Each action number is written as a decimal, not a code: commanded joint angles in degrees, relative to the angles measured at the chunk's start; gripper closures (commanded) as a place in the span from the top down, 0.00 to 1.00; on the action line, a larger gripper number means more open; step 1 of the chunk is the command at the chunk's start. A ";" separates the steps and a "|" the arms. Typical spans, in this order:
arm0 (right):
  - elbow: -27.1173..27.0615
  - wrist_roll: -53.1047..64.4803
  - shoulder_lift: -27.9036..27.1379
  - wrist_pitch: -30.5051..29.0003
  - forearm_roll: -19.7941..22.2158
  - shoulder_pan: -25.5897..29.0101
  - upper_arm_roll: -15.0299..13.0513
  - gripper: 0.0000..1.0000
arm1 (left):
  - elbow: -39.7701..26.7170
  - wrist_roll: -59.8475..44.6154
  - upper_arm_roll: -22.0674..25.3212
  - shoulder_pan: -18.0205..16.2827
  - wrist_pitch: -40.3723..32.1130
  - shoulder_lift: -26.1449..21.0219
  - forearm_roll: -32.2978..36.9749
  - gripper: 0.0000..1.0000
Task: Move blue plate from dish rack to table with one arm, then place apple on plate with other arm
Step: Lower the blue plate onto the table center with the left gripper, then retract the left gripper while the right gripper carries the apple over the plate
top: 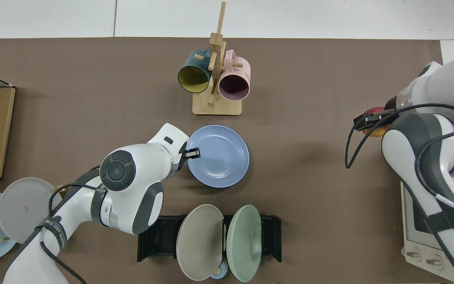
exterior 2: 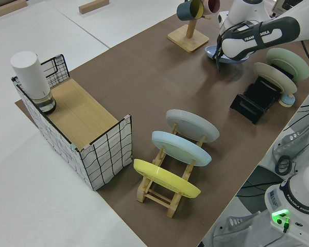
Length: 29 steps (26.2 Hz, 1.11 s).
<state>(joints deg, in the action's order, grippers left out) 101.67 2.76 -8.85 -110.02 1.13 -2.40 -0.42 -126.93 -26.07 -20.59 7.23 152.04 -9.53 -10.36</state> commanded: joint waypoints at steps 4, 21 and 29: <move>0.37 0.40 -0.20 -0.02 -0.43 0.20 0.15 0.00 | -2.89 1.11 0.29 -0.02 2.20 0.92 -0.98 0.00; 1.16 -2.58 0.24 0.33 -0.43 -2.43 0.24 0.00 | 0.18 1.72 1.43 -3.00 -2.09 0.04 -0.63 1.00; 1.33 -8.47 0.50 0.25 -0.43 -6.91 0.24 0.00 | 6.42 4.01 1.70 -6.61 -16.50 0.65 4.37 1.00</move>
<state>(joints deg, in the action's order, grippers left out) 102.37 -1.69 -9.18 -110.02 1.06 -7.01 -0.25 -124.63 -23.34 -18.93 1.93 144.22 -9.57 -9.76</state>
